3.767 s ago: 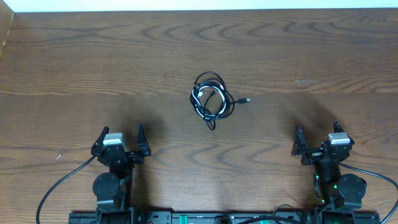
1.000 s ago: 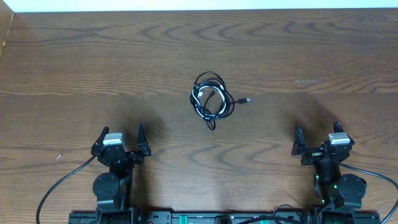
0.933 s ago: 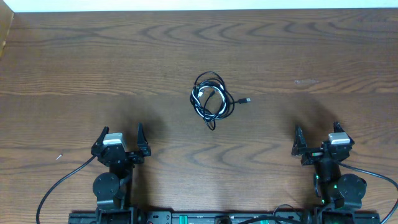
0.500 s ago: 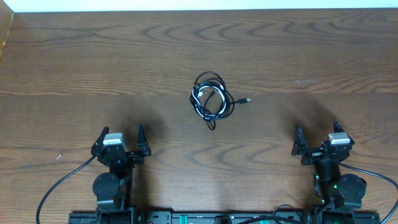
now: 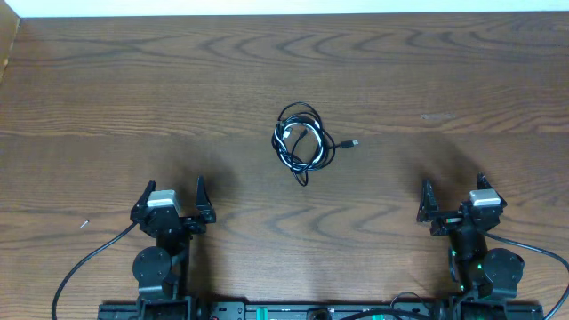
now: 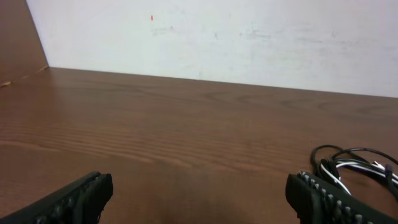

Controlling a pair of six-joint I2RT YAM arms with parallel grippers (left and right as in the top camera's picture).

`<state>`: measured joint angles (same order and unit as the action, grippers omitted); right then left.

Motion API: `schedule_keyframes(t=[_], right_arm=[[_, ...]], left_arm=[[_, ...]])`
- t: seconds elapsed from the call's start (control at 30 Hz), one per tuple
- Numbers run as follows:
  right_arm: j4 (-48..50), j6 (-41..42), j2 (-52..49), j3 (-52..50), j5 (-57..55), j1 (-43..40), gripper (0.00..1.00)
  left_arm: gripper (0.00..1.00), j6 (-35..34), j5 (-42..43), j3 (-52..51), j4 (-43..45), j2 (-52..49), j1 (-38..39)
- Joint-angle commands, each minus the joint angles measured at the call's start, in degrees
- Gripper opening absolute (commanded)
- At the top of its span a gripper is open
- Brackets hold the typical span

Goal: Untangle cables

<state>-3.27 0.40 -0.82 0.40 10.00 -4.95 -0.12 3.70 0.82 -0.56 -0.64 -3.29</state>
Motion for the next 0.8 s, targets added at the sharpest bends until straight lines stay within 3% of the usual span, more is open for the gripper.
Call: schedule_keyframes(t=[0.0,0.43,0.77], right_arm=[[-0.15,0.39,0.44,-0.09,-0.20,0.35,0.99],[2.10,0.39,0.44,-0.09,1.14,0.33,0.99],[2.45,0.39,0.44,-0.07,1.33,0.35,0.99]], left_arm=[[0.95,0.31,0.11,-0.57,1.05,0.04,-0.24],[0.95,0.33,0.07,3.74,-0.11,-0.55,-0.24],[0.95,0.35,0.09,9.66,-0.44,-10.16,-0.24]])
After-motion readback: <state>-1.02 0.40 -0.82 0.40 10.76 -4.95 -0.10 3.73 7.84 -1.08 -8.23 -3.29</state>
